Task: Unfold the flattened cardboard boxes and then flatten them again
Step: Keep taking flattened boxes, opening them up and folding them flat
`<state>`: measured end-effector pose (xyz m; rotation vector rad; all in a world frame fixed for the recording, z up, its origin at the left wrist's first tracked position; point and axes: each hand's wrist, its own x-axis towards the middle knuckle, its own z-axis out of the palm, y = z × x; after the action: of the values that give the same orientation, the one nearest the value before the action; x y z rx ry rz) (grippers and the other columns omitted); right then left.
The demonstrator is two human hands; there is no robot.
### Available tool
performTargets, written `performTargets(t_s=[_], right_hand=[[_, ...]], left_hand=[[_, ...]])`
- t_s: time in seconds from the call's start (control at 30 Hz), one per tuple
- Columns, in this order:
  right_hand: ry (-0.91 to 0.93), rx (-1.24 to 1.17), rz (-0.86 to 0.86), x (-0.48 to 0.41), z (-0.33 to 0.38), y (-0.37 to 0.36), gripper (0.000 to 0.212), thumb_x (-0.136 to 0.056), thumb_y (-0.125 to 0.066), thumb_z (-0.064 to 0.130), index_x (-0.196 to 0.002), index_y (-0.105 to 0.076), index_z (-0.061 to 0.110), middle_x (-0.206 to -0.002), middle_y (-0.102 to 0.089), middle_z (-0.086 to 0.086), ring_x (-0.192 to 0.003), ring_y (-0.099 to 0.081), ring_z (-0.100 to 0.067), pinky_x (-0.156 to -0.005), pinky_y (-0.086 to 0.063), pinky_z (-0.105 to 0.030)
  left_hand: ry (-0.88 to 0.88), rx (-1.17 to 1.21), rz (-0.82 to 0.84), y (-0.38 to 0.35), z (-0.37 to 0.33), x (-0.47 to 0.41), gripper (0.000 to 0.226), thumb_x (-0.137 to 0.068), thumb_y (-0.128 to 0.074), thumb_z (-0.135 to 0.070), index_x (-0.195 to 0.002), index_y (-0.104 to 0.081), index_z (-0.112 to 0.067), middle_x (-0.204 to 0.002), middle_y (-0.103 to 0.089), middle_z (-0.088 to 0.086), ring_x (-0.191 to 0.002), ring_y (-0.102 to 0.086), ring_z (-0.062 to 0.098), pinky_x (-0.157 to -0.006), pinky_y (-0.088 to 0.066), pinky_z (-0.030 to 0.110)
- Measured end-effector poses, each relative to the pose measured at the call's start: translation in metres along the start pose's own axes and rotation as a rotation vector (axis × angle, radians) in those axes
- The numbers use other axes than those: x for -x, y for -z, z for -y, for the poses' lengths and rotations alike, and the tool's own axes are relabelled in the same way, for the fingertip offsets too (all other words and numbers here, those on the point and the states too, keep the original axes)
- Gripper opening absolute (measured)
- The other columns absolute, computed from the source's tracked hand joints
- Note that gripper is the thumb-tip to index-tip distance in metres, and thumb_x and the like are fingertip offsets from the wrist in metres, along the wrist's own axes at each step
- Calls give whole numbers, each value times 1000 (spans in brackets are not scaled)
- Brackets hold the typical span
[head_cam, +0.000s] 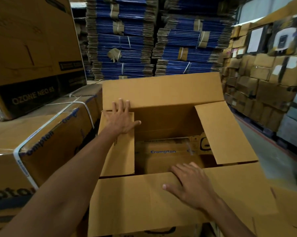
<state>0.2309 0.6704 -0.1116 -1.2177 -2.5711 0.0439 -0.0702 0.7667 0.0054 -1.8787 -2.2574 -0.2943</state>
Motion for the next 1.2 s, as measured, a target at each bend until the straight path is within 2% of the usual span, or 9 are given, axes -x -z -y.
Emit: performTargets(t_s=[0.27,0.53,0.63,0.7,0.83,0.93,1.0,1.1,1.2], right_hand=[[-4,24,-137,-21,-2,-1,74,-90,-17,86,-115,-61,32,-105,-63,14,-94,-50,-4,-101,-39,-39],[18,76,-182,-33,-10,-10,81,-91,-16,85,-118,-65,26,-106,-67,9,-99,-60,-13,-101,-41,-45],[6,91,-147,-36,-9,-6,87,-88,-10,88,-120,-63,28,-107,-67,10,-100,-58,-12,-97,-38,-39],[-2,110,-124,-36,-10,-6,88,-86,-7,89,-120,-62,29,-110,-66,11,-103,-57,-11,-100,-37,-38],[-19,117,-163,-34,-11,-5,93,-84,-8,91,-117,-65,26,-105,-68,9,-98,-59,-11,-98,-39,-39],[-21,91,-183,-40,-10,-1,99,-81,-6,93,-112,-68,23,-98,-70,6,-90,-60,-13,-89,-40,-38],[-27,90,-177,-44,-10,1,100,-80,-6,93,-116,-68,23,-101,-71,6,-93,-62,-15,-90,-39,-38],[-13,105,-206,-42,-12,-4,98,-82,-8,92,-116,-68,22,-97,-71,5,-89,-61,-15,-88,-40,-38],[-4,102,-247,-40,-13,-8,96,-85,-11,89,-116,-69,19,-96,-72,3,-88,-63,-17,-89,-43,-40]], left_hand=[[133,-55,286,-21,17,10,120,-80,-56,-81,-163,6,-20,-170,11,8,-155,11,37,-116,0,75],[195,-35,208,-35,7,58,119,-79,-54,-83,-163,2,-18,-168,10,18,-149,12,54,-114,3,77],[202,178,160,-17,-1,59,94,-85,-55,-72,-156,-24,-18,-164,-23,16,-145,-19,57,-112,-18,77],[208,345,150,4,-3,61,76,-81,-60,-64,-141,-40,-21,-141,-51,13,-127,-49,45,-104,-41,67],[205,513,-3,39,-2,75,52,-91,-62,-28,-138,-43,-18,-106,-58,4,-92,-64,25,-81,-60,45],[268,708,-100,57,18,86,47,-96,-59,-10,-140,-49,-17,-104,-62,-2,-80,-64,11,-61,-56,23],[331,930,-142,62,37,101,46,-97,-58,-6,-139,-52,-21,-113,-64,-3,-89,-63,7,-65,-51,22],[460,1408,-243,62,60,138,47,-94,-59,-2,-134,-59,-27,-120,-62,-6,-112,-58,16,-91,-50,40],[539,1507,-393,38,70,166,50,-95,-61,-6,-141,-55,-24,-127,-61,-2,-114,-60,19,-98,-51,43]])
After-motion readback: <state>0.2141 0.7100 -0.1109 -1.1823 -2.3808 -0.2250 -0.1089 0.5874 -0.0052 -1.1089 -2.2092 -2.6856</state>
